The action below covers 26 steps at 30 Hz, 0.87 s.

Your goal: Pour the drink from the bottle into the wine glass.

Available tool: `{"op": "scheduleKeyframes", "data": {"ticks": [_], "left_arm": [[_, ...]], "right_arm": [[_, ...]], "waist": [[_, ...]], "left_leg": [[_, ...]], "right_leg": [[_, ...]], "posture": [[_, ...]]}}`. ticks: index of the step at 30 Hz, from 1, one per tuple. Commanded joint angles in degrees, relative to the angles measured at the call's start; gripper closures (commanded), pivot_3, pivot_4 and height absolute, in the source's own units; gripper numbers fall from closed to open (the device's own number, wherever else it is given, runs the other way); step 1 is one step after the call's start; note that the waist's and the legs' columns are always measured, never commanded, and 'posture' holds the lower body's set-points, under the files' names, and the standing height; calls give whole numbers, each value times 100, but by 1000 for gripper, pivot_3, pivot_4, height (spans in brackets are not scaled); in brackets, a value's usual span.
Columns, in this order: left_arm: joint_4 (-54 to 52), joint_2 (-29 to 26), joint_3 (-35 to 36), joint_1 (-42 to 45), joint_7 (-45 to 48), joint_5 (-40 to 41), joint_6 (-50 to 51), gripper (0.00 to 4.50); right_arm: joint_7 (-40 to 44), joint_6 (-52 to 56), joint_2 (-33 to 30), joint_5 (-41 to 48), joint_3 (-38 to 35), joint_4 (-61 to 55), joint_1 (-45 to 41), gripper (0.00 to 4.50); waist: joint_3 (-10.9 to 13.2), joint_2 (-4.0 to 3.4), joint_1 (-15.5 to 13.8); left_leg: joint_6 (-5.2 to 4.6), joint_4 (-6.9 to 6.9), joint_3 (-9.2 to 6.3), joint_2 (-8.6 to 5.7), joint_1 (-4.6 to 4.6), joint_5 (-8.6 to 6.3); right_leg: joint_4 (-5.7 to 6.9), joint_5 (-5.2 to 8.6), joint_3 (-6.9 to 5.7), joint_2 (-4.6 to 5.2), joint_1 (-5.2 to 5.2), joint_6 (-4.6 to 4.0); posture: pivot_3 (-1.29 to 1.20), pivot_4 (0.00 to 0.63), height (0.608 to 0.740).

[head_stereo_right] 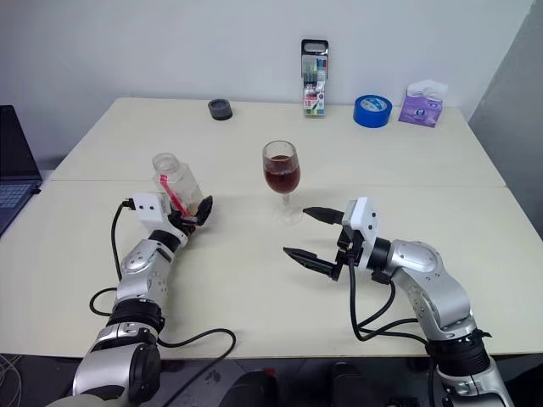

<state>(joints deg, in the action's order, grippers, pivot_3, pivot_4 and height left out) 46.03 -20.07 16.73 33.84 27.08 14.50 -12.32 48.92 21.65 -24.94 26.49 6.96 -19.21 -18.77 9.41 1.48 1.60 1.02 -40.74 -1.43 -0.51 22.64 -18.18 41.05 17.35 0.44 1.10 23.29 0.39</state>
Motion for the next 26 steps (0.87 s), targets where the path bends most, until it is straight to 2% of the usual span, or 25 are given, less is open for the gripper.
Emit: {"op": "scheduleKeyframes", "data": {"ticks": [1, 8, 11, 13, 15, 20, 23, 26], "left_arm": [[-54, -43, 3, -32, 50, 5, -128, 8], [-258, -3, -30, -266, -42, -10, -95, 8], [-685, 34, -110, -594, -270, -104, 56, 8], [-1395, 80, -123, -1032, -451, -61, 407, 8], [-2546, 136, -194, -1738, -598, -6, 959, 8], [-5007, 244, -431, -3500, -1061, -188, 2071, 8], [-6361, 456, -474, -4270, -1436, -111, 2680, 8], [-7221, 746, -474, -4646, -1922, -173, 3194, 8]], "right_arm": [[-35, -21, -6, 58, -35, -245, 13, 0], [-61, -26, -14, 9, 16, -237, 95, 0], [-90, -31, -78, -78, 23, -273, 266, 0], [-195, -24, -158, -184, -43, -301, 419, 0], [-363, 28, -274, -255, -162, -385, 613, 0], [-1222, 233, -348, -733, -409, -484, 995, 0], [-1928, 542, -125, -1009, -468, -493, 1086, 0], [-2403, 742, 118, -1200, -472, -460, 1094, 0]], "waist": [[0, 0, 1], [0, 0, 4], [0, 0, 5], [0, -1, 15], [-2, -3, 24], [-10, -12, 22], [-16, -15, 7], [-15, -15, 3]], "left_leg": [[0, 0, 0, 0, 0, 0], [-2, 1, 0, 0, 0, -1], [-2, 1, 0, 0, 0, -1], [-2, 3, 0, 1, -1, -2], [-2, 5, 1, 2, -2, -2], [-3, 22, 11, 4, -16, -4], [-5, 28, 11, 5, -25, -5], [-5, 31, 10, 4, -24, -5]], "right_leg": [[0, 0, 0, 0, 0, 0], [0, 0, 1, 0, 0, 0], [-1, 0, 1, 0, 0, 0], [-3, 0, 4, 0, 0, 0], [-4, 0, 7, 0, 0, 0], [-10, 0, 22, 1, -5, 0], [-9, 0, 21, 1, -12, 0], [-10, 1, 20, 0, -12, 0]], "posture": [[0, 150, 740], [0, 150, 740], [0, 150, 740], [0, 150, 740], [0, 150, 740], [0, 150, 740], [0, 150, 740], [0, 150, 740]]}}
